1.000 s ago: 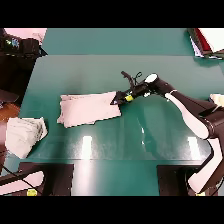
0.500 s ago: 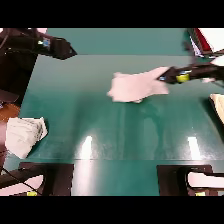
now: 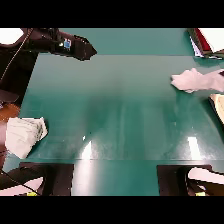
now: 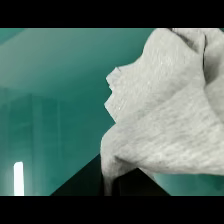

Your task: Fold the shirts.

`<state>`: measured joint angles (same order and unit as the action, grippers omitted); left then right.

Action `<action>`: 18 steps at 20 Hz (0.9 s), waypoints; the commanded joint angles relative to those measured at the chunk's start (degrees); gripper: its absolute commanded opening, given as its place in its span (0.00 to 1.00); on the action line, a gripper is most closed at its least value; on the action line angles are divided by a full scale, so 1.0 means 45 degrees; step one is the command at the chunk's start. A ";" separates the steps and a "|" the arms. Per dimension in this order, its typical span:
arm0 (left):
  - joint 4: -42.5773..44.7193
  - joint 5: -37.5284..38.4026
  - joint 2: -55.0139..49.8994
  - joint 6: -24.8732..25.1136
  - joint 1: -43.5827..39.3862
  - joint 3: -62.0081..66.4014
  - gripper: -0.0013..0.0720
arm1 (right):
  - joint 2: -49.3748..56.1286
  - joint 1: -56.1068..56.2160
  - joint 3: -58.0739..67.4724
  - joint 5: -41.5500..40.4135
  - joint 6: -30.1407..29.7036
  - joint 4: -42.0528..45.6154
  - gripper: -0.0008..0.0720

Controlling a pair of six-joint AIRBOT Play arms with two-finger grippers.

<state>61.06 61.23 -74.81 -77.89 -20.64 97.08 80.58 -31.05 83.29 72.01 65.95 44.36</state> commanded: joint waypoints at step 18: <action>0.0112 -0.0015 0.0010 -0.0015 -0.0151 -0.0005 0.05 | -0.0325 -0.4313 0.4221 0.1821 0.0384 0.1282 0.03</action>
<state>61.49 61.10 -74.81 -78.02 -21.32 97.08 82.04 -47.59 106.21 79.18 67.35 47.18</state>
